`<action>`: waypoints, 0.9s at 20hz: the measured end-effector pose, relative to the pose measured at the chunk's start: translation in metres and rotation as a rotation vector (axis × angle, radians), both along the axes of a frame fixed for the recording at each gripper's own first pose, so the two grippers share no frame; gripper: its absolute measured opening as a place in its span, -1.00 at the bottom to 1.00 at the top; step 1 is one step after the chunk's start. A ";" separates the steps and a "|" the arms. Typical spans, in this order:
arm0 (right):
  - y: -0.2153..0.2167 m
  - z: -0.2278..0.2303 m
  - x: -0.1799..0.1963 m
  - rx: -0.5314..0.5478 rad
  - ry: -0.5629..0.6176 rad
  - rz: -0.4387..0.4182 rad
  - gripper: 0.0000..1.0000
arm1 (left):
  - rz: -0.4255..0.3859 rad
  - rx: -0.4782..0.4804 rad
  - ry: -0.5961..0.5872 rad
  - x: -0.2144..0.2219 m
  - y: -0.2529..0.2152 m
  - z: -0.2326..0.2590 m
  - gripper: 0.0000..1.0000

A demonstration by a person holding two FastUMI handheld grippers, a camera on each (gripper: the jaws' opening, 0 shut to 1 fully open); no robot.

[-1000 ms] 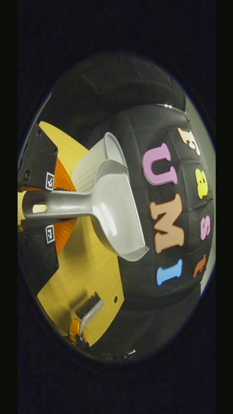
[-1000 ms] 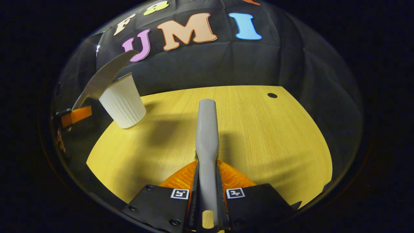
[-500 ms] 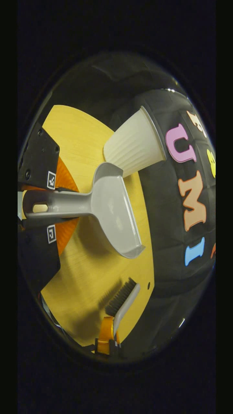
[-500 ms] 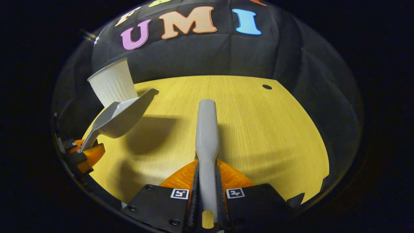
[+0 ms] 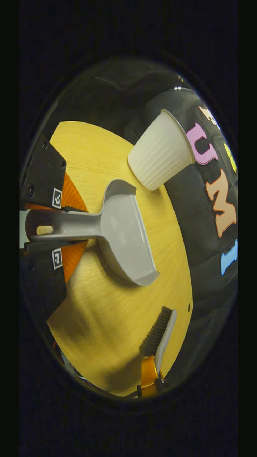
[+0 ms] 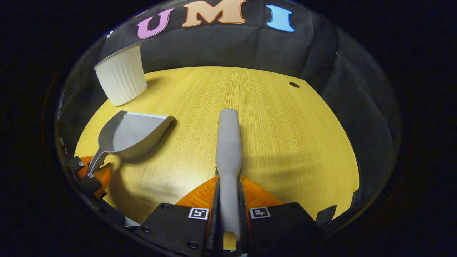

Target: Pick up the small broom and dustpan from the desktop, sweep the trash into the dustpan with the broom, and then empty the trash into the garbage bin.

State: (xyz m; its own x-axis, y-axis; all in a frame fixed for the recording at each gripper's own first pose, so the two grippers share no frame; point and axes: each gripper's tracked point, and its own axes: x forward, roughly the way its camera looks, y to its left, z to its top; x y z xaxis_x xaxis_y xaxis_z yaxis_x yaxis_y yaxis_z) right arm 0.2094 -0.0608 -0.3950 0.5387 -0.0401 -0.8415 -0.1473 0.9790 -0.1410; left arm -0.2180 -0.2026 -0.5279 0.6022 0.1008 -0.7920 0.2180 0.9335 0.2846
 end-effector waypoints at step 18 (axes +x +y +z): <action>0.016 0.225 0.002 0.245 -0.664 0.132 1.00 | 0.185 -0.128 -0.658 0.037 0.011 0.262 0.88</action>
State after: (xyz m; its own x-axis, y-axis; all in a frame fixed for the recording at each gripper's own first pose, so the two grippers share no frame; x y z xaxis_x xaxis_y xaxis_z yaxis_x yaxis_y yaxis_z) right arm 0.2117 -0.0451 -0.1704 0.9273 0.2084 -0.3109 -0.2257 0.9740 -0.0203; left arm -0.1810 -0.1920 -0.2663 0.9431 0.1778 -0.2809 -0.1276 0.9738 0.1880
